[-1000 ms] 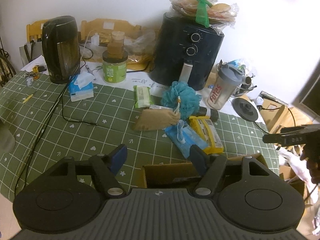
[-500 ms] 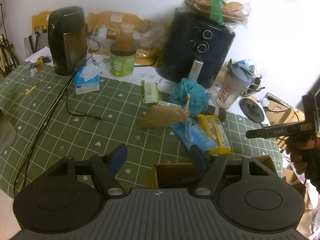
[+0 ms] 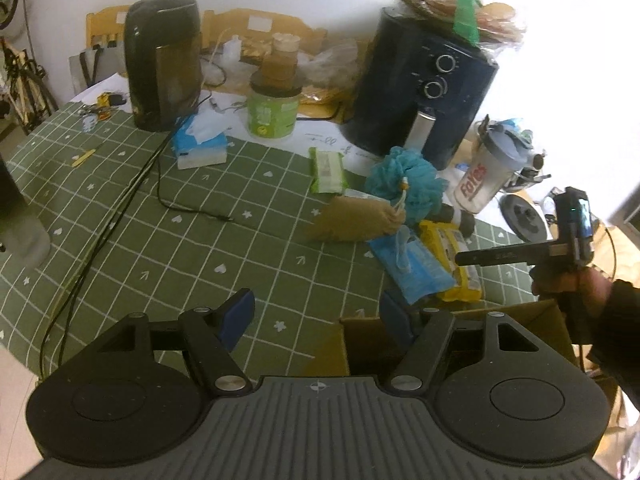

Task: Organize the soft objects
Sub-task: 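Move the right tool to the yellow wipes pack while the left nears the burlap pouch, then grasp the yellow wet-wipes pack with the right tool and lift it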

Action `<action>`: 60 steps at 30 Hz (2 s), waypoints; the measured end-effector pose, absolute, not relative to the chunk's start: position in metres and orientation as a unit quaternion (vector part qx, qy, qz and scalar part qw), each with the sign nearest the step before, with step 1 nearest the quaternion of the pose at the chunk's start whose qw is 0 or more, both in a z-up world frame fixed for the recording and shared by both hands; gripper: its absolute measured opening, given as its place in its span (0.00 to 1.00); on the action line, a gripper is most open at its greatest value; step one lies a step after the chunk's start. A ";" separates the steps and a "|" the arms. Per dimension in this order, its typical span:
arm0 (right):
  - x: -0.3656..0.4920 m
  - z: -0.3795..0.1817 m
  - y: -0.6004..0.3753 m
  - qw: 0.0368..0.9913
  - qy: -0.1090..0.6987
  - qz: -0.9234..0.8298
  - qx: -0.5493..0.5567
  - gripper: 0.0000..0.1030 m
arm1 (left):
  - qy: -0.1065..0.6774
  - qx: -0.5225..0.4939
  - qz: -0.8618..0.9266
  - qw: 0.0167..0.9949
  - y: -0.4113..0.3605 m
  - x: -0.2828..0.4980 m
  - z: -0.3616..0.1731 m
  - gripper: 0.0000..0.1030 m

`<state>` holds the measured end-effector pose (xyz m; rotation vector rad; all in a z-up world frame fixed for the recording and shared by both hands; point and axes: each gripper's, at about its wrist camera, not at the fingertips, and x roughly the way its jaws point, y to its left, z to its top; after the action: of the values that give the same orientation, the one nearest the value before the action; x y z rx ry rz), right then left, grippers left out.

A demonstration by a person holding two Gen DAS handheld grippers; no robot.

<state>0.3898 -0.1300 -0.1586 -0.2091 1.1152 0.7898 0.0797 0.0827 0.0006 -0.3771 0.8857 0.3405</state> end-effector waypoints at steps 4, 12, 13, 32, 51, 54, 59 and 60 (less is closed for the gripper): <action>0.395 -0.175 -0.118 0.763 0.528 0.356 -0.106 0.85 | 0.426 -0.185 0.173 0.869 0.088 0.076 0.000 0.66; 0.389 -0.192 -0.089 0.747 0.546 0.348 -0.150 0.88 | 0.430 -0.190 0.182 0.863 0.092 0.072 -0.003 0.66; 0.390 -0.193 -0.088 0.748 0.548 0.342 -0.150 0.88 | 0.431 -0.190 0.182 0.863 0.092 0.071 -0.003 0.66; 0.377 -0.191 -0.124 0.754 0.601 0.252 -0.081 0.70 | 0.427 -0.174 0.161 0.873 0.086 0.085 -0.003 0.66; 0.353 -0.154 -0.178 0.776 0.584 0.239 -0.019 0.70 | 0.414 -0.118 0.101 0.897 0.088 0.143 0.011 0.66; 0.349 -0.151 -0.185 0.780 0.581 0.232 -0.016 0.70 | 0.415 -0.107 0.089 0.899 0.089 0.154 0.011 0.66; 0.353 -0.143 -0.201 0.795 0.568 0.213 -0.007 0.70 | 0.424 -0.080 0.059 0.900 0.089 0.174 0.004 0.66; 0.355 -0.140 -0.205 0.800 0.564 0.204 -0.005 0.70 | 0.427 -0.072 0.051 0.900 0.088 0.178 0.002 0.66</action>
<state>0.3552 -0.2049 -0.1405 -0.0102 1.2109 0.4379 0.1776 0.0883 0.0019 -0.1493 0.8833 0.1054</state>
